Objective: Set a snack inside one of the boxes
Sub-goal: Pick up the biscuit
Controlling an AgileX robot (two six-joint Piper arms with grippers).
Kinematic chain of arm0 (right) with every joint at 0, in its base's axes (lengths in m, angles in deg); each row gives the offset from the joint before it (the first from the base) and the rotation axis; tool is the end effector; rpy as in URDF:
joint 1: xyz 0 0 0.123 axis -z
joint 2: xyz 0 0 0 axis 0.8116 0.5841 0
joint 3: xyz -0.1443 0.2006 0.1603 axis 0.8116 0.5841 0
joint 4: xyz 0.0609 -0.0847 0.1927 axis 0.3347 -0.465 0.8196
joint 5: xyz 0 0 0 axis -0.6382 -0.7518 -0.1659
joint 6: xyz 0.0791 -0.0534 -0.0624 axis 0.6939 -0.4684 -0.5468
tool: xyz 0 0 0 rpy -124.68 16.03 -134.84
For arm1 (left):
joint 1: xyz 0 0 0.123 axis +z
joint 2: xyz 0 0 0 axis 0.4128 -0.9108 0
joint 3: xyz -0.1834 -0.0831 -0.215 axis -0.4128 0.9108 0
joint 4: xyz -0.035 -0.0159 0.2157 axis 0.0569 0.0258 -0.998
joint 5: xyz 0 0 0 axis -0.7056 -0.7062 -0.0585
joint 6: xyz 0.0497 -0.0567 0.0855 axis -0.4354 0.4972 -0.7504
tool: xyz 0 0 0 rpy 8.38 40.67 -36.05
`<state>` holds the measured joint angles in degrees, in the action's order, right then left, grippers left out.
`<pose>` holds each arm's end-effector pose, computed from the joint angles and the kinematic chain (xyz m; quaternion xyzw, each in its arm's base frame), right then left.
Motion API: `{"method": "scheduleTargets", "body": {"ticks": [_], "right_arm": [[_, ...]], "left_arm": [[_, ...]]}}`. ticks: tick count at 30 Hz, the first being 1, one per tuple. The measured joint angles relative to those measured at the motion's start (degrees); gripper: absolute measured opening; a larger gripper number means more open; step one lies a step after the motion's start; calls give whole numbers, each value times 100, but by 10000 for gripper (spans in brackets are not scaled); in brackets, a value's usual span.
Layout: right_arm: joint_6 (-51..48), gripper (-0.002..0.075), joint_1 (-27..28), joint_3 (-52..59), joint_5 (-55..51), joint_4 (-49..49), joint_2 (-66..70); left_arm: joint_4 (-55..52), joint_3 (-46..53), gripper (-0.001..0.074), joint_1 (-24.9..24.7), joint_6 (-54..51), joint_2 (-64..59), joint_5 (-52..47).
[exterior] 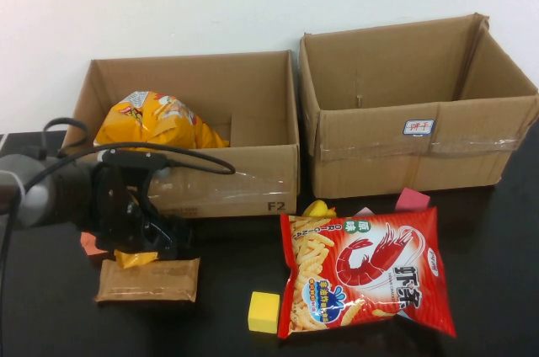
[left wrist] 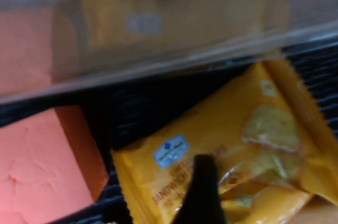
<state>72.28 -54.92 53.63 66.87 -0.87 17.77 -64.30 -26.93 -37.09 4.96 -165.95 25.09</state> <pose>0.1180 0.0136 0.2429 0.0096 0.8999 0.0694 0.4303 0.3560 -0.0834 0.1414 0.0662 0.9696 -0.0495 0.2301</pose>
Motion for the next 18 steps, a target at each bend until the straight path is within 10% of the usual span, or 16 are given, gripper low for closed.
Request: {"method": "scheduleTargets", "body": {"ticks": [11,18], "right_arm": [[-22,32,0,0,113,8,0],[-22,32,0,0,124,8,13]], "left_arm": [[-98,-64,66,0,397,-149,49],[-98,-64,8,0,405,-110,-90]]}}
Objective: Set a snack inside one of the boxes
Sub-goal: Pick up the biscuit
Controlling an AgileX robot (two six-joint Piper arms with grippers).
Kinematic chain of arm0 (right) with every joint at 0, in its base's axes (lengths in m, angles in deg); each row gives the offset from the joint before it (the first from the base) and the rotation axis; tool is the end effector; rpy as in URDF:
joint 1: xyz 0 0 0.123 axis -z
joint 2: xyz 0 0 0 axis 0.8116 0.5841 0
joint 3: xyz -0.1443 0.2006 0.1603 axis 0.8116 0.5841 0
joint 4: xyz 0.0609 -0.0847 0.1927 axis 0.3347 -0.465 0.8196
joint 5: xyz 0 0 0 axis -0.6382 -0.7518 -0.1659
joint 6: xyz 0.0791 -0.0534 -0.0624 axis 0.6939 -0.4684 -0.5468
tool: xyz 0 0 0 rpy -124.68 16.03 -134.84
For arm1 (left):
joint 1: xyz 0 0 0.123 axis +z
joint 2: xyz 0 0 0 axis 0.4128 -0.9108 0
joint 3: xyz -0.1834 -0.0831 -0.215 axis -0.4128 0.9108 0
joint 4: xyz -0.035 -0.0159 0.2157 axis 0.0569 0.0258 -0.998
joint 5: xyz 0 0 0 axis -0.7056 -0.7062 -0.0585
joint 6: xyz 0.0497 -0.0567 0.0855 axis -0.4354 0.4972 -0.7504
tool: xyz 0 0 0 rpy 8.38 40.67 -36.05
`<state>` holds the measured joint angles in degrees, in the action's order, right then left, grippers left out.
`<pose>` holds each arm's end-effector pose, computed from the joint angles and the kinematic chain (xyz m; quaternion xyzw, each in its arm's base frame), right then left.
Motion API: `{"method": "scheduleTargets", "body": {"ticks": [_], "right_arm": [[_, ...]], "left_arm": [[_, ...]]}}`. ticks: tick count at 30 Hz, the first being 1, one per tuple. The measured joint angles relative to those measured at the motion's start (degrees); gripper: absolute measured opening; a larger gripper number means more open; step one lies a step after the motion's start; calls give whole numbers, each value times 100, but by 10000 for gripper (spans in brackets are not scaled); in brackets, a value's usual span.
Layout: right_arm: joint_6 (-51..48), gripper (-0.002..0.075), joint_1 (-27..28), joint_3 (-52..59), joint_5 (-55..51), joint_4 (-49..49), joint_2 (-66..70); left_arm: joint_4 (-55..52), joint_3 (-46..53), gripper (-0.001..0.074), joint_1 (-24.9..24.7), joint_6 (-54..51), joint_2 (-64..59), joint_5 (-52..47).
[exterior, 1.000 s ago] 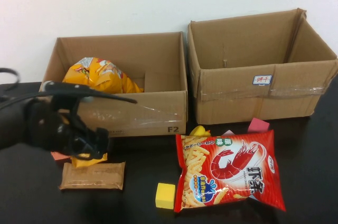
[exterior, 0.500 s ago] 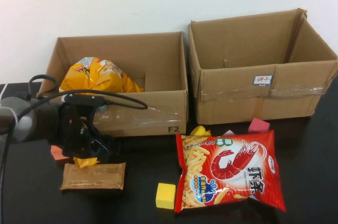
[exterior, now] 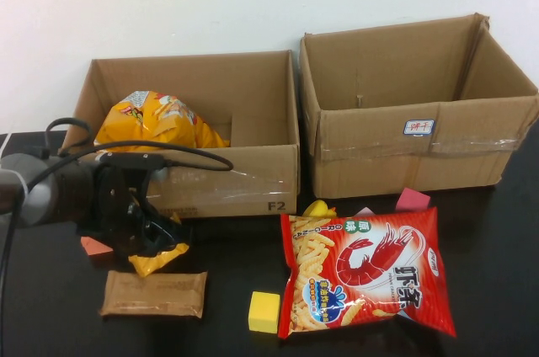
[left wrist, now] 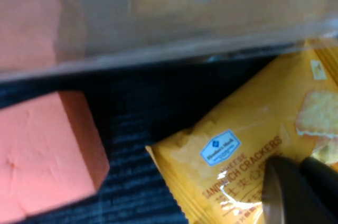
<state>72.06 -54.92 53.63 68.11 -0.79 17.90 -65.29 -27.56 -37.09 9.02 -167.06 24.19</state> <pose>0.1198 0.0131 0.2445 0.0100 0.8959 0.0672 0.4390 0.3574 -0.0832 0.1359 0.0395 0.9739 -0.0516 0.2174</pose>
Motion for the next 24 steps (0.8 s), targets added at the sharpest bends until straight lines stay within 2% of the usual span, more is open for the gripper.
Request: {"method": "scheduleTargets", "body": {"ticks": [10,13,19,21,24], "right_arm": [[0,32,0,0,37,21,4],[0,31,0,0,37,21,4],[0,31,0,0,37,44,4],[0,31,0,0,37,97,4],[0,31,0,0,46,144,4]], "left_arm": [[21,11,11,0,0,513,-380],[21,19,136,0,-168,522,-319],[21,19,560,0,-317,336,104],[21,19,627,0,-341,189,186],[-1,19,650,0,-365,-19,246]]}}
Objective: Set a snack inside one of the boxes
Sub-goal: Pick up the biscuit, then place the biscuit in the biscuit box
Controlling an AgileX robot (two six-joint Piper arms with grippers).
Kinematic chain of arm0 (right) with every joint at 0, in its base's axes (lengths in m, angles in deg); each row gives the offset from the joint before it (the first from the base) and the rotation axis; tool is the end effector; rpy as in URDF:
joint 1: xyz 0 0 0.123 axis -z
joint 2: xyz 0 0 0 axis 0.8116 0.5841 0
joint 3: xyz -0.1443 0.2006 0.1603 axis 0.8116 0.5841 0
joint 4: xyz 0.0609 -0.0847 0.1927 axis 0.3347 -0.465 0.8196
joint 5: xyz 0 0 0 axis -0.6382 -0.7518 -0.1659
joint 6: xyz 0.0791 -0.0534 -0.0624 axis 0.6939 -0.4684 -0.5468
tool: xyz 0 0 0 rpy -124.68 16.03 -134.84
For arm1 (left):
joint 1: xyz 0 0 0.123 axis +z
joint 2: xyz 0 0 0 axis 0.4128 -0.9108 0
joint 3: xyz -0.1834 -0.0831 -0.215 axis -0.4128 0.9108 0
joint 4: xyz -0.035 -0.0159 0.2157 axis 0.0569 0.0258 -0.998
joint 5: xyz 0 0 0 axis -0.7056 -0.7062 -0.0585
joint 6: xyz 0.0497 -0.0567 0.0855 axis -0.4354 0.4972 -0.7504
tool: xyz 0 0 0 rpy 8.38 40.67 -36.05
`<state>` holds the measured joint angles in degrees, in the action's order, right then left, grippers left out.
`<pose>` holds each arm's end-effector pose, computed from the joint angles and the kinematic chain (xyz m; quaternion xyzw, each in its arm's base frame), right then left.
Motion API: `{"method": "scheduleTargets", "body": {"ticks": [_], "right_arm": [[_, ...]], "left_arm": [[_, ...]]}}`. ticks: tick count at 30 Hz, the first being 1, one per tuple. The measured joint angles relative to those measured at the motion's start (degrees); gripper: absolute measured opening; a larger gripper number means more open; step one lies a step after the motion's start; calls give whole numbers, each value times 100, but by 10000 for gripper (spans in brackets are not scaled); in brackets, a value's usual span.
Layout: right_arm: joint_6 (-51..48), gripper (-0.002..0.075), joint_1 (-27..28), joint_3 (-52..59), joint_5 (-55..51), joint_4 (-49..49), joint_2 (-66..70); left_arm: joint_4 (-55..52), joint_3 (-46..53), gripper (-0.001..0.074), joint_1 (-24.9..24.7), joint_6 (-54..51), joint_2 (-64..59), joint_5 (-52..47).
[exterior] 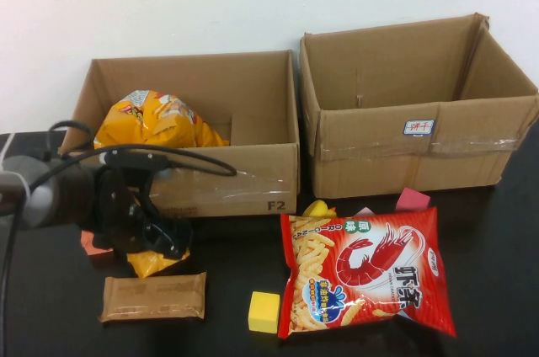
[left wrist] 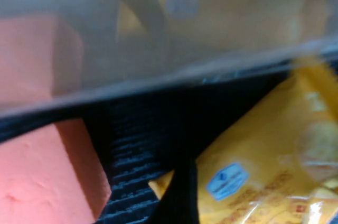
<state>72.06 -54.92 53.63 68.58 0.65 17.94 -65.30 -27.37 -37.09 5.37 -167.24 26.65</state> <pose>0.1205 0.0139 0.2454 0.0191 0.8935 0.0757 0.4423 0.3610 -0.0837 0.1362 0.0696 0.9680 -0.0459 0.2366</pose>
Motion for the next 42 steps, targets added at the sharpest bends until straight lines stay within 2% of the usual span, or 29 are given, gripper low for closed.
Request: {"method": "scheduleTargets", "body": {"ticks": [3,5,7,12,17,23,28,32,37,40,42], "right_arm": [[0,31,0,0,0,87,0],[-21,31,0,0,0,138,0],[-34,31,0,0,0,149,0],[-47,31,0,0,0,149,0],[-47,30,0,0,0,149,0],[-47,30,0,0,0,149,0],[-58,30,0,0,0,149,0],[-58,30,0,0,0,149,0],[-58,30,0,0,15,149,0],[-58,30,0,0,29,149,0],[-58,30,0,0,56,149,0]], "left_arm": [[0,0,632,0,0,-143,39],[0,0,589,0,0,-154,49],[0,0,524,0,-4,-154,37],[45,-21,269,0,-28,-143,-63],[132,-79,268,0,-81,-119,-295],[455,-428,268,0,-177,-12,-1477],[1250,-811,268,0,-810,303,-2344],[2499,-1247,268,0,-1873,377,-3101],[4893,-1997,268,-41,-3552,377,-3822],[6231,-2615,268,-221,-4762,367,-3608],[6677,-2998,268,-414,-5366,359,-3160]]}}
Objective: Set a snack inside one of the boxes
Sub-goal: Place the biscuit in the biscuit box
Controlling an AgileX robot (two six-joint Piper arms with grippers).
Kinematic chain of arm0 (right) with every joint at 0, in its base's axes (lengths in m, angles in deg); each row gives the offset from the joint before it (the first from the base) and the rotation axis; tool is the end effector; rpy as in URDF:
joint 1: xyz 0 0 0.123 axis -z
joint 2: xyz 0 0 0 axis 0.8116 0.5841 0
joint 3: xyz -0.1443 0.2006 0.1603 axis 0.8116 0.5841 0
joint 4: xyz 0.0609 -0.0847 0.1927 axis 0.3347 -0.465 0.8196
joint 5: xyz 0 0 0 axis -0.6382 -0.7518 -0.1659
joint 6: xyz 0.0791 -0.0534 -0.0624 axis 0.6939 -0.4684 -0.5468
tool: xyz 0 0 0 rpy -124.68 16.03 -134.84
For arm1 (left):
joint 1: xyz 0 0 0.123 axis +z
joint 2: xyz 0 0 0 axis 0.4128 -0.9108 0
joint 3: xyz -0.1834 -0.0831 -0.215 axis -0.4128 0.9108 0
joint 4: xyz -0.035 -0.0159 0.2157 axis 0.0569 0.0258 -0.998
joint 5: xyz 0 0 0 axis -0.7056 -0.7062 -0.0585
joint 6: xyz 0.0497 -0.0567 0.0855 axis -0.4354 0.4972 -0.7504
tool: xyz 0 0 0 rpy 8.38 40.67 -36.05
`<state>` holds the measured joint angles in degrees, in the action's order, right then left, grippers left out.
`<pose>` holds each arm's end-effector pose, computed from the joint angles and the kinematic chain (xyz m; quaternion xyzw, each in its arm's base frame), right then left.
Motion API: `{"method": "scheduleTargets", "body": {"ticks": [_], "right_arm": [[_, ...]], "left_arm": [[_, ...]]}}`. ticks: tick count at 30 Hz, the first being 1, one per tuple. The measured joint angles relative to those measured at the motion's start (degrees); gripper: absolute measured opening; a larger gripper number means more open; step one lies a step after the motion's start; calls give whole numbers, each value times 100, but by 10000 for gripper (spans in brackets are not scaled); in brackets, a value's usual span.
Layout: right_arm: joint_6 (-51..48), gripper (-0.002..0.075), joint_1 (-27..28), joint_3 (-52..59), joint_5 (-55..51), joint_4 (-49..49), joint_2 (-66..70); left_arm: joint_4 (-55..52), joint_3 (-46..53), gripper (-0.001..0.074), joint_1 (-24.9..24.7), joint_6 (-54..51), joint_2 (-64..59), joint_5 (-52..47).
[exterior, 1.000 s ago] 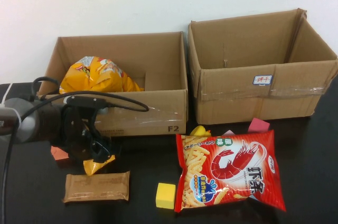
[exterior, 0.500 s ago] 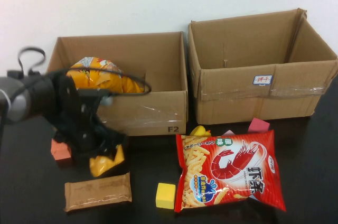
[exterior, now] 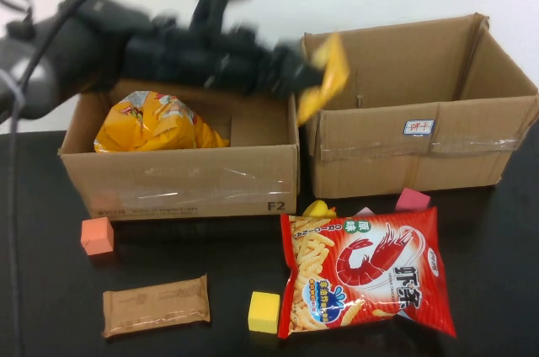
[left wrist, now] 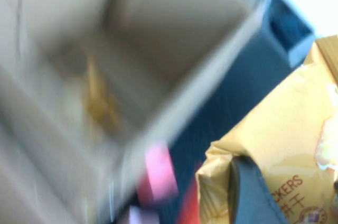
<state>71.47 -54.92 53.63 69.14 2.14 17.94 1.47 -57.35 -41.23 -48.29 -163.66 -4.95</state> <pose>0.1212 0.0146 0.2466 0.0241 0.8905 0.0820 0.4468 0.3785 -0.1976 0.3184 0.2293 0.7998 -0.4238 0.3579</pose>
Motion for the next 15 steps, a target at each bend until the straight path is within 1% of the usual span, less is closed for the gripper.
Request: {"method": "scheduleTargets", "body": {"ticks": [6,10,11,12,15], "right_arm": [[0,30,0,0,50,0,0],[0,30,0,0,50,0,0],[0,30,0,0,50,0,0],[0,30,0,0,50,0,0],[0,30,0,0,50,0,0]], "left_arm": [[271,-836,268,-755,-994,-360,2048],[259,-1119,269,-1091,-1612,-772,3003],[259,-1133,283,-1125,-1731,-856,3105],[259,-1148,323,-1169,-1844,-950,3189],[148,-1148,497,-1229,-1966,-1128,3228]]}}
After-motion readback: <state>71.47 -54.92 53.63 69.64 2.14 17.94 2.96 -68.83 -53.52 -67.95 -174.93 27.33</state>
